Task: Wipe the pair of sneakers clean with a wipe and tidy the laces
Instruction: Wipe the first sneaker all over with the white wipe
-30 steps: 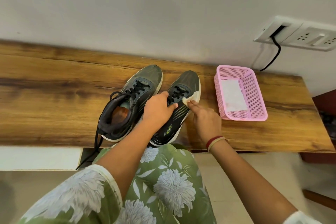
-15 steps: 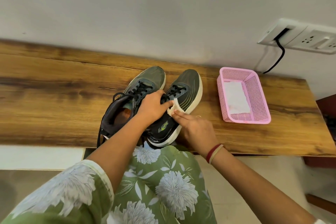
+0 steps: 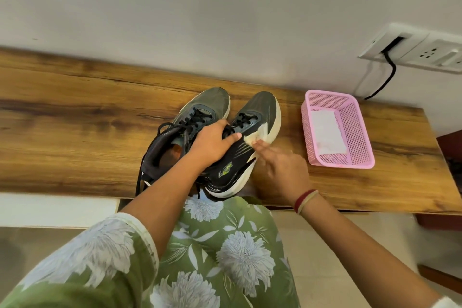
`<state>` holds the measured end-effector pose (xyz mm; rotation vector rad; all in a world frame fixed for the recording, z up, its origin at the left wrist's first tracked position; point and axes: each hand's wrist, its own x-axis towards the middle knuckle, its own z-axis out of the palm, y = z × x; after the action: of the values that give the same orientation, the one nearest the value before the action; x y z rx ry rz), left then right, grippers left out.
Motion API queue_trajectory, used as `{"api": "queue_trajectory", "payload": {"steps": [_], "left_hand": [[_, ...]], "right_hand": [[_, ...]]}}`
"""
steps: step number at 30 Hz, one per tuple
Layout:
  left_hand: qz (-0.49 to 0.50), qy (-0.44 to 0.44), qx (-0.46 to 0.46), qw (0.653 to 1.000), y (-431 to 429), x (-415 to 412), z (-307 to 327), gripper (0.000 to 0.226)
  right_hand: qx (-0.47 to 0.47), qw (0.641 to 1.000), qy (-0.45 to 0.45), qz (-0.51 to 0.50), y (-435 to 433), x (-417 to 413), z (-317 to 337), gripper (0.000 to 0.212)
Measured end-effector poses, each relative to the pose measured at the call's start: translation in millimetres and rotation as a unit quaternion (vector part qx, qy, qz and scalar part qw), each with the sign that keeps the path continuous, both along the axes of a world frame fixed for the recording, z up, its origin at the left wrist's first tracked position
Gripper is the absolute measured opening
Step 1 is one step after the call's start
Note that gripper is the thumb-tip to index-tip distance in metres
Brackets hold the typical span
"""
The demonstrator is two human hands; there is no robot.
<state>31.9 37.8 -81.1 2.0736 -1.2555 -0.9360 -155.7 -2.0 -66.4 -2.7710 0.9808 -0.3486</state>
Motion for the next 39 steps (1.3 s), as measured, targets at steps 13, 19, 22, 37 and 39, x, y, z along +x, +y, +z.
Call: {"api": "queue_trajectory", "payload": {"steps": [13,19,22,37,39], "left_hand": [[-0.005,-0.006,0.009,1.0,0,1,2,0.043],[-0.001,0.001,0.006,1.0,1,4,0,0.042],[-0.007,0.009,0.011,1.0,1,4,1,0.04],[0.019,0.079,0.101,0.991,-14,13,1,0.053],[0.026,0.082,0.099,0.991,-14,10,2,0.05]], "right_hand": [[-0.003,0.998,-0.008,0.068,19,-11,-13,0.058],[-0.013,0.994,-0.001,0.11,28,-13,-16,0.054],[0.019,1.0,-0.015,-0.001,18,-15,-18,0.052],[0.448,0.681,-0.473,-0.334,-1,-14,20,0.031],[0.402,0.755,-0.432,-0.287,7,-12,17,0.033]]}}
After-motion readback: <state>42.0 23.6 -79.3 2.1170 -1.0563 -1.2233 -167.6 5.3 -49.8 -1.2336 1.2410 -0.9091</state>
